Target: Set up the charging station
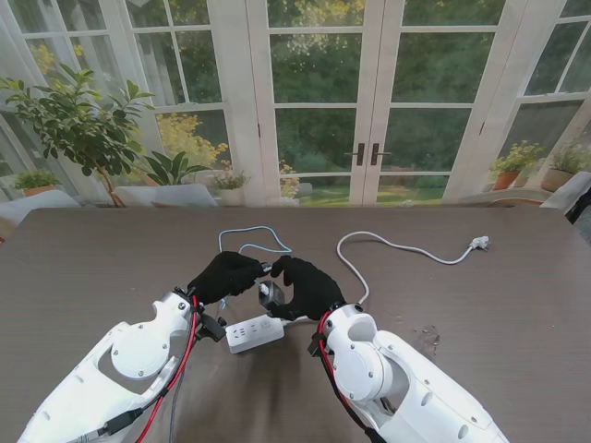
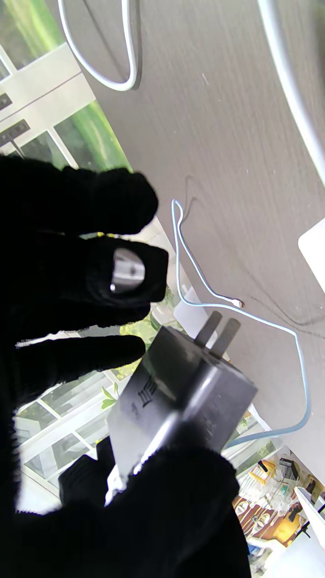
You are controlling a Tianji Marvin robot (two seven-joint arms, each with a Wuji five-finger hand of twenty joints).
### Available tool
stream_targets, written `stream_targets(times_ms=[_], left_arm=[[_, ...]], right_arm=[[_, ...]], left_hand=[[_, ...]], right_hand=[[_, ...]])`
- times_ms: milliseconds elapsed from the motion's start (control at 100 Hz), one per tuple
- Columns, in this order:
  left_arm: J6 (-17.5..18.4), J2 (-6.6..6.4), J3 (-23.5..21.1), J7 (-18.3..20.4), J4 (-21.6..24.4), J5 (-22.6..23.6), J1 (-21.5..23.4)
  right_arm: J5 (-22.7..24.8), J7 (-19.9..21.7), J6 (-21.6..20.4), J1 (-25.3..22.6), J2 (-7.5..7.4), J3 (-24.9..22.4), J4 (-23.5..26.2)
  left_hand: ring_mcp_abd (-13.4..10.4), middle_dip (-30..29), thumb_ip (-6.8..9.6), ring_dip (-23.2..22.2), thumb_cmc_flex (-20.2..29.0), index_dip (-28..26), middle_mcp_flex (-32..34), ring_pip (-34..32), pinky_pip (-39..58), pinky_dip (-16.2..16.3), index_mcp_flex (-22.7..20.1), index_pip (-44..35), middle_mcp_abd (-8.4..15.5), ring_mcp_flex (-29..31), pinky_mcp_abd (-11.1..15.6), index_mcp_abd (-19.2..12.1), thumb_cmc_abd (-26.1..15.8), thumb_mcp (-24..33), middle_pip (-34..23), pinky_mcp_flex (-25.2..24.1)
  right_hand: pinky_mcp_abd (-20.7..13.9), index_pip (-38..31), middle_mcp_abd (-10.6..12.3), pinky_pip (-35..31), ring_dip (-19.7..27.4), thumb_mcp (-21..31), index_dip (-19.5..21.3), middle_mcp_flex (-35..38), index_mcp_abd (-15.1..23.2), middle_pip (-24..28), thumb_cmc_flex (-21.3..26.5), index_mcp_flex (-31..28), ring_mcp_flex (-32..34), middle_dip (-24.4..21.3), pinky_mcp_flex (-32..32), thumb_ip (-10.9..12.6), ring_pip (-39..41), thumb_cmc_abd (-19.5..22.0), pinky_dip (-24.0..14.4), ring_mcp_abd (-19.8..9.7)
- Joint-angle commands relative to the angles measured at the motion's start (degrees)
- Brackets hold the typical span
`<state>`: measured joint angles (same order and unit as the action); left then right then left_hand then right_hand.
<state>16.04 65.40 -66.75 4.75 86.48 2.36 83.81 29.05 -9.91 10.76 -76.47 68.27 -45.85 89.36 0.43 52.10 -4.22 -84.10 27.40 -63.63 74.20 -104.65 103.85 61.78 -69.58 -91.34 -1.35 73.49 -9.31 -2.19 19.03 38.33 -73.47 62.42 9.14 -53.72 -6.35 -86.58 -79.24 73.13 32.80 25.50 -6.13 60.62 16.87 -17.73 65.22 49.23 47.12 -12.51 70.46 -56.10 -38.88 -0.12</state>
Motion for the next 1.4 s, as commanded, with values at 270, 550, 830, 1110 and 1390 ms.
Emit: stream_targets(times_ms=[270, 550, 830, 1110, 1390], left_arm=[[-0.1, -0.02, -0.1, 1.8, 0.3, -1.2, 0.2], [0.0, 0.07, -0.2, 1.5, 0.6, -1.5, 0.5], [-0.1, 0.11, -0.3, 1.6, 0.7, -2.0, 0.7], [-0.1, 0.08, -0.2, 1.8, 0.9, -2.4, 0.8], [-0.6, 0.08, -0.5, 1.7, 1.3, -2.2, 1.3]], right_arm=[[0.3, 1.7, -1.3, 0.2, -0.11, 0.8, 0.6], [0.4, 1.4, -1.8, 0.1, 0.01, 1.3, 0.2], [-0.2, 0.4, -2.2, 0.1, 0.35, 1.6, -0.2], [0.1, 0.5, -3.0, -0.1, 0.24, 1.8, -0.3], [-1.0, 0.3, -3.0, -0.2, 0.47, 1.8, -0.6]], left_hand=[[-33.2, 1.0, 1.7, -5.9, 0.5, -0.7, 3.4, -9.5, 16.1, 0.5, -5.0, -7.8, -7.1, -3.3, 2.7, 10.9, 0.5, 0.8, -13.2, 1.5], [-33.2, 1.0, 1.7, -5.9, 0.5, -0.7, 3.4, -9.5, 16.1, 0.5, -5.0, -7.8, -7.1, -3.3, 2.5, 10.9, 0.4, 0.7, -13.2, 1.5], [-33.2, 1.0, 1.68, -5.9, 0.4, -0.6, 3.4, -9.5, 16.1, 0.5, -5.0, -7.8, -7.1, -3.3, 2.5, 11.0, 0.4, 0.9, -13.2, 1.5], [-33.2, 1.0, 1.65, -5.9, 0.3, -0.6, 3.4, -9.5, 16.1, 0.5, -5.0, -7.8, -7.1, -3.3, 2.2, 11.0, 0.4, 1.1, -13.2, 1.5], [-33.2, 1.0, 1.59, -5.9, 0.1, -0.6, 3.4, -9.5, 16.1, 0.5, -5.0, -7.8, -7.1, -3.3, 2.3, 11.0, 0.3, 1.3, -13.3, 1.5]], right_hand=[[-1.2, -7.2, 2.8, -4.9, 38.6, 1.9, 1.0, 3.1, 3.0, 0.1, 1.8, -1.1, 2.7, 1.3, 0.9, 0.2, 1.8, -2.8, -1.1, -0.4], [-0.5, -8.2, 3.8, -5.7, 38.5, 2.7, 0.9, 9.9, 3.8, -0.5, 4.3, -7.4, 5.6, 1.1, 2.8, 0.7, 1.7, -1.7, -1.2, 0.4], [0.6, -7.3, 3.9, -5.4, 38.1, 2.5, 0.0, 14.3, 4.2, -3.1, 4.6, -11.0, 6.6, 0.5, 3.2, 1.1, 0.4, -0.7, -1.0, 1.5], [0.1, -1.9, 1.6, -4.8, 37.2, 2.5, -2.3, 7.3, 0.6, -4.9, 0.6, -5.3, 1.8, -0.8, -0.2, -0.3, 1.2, -5.5, -1.7, 0.8], [0.4, -10.2, 3.0, -5.5, 37.8, 3.6, 1.3, 16.1, 1.6, -0.8, 5.1, -12.4, 7.8, 1.3, 3.9, 0.8, 2.1, -2.1, -1.3, 1.1]])
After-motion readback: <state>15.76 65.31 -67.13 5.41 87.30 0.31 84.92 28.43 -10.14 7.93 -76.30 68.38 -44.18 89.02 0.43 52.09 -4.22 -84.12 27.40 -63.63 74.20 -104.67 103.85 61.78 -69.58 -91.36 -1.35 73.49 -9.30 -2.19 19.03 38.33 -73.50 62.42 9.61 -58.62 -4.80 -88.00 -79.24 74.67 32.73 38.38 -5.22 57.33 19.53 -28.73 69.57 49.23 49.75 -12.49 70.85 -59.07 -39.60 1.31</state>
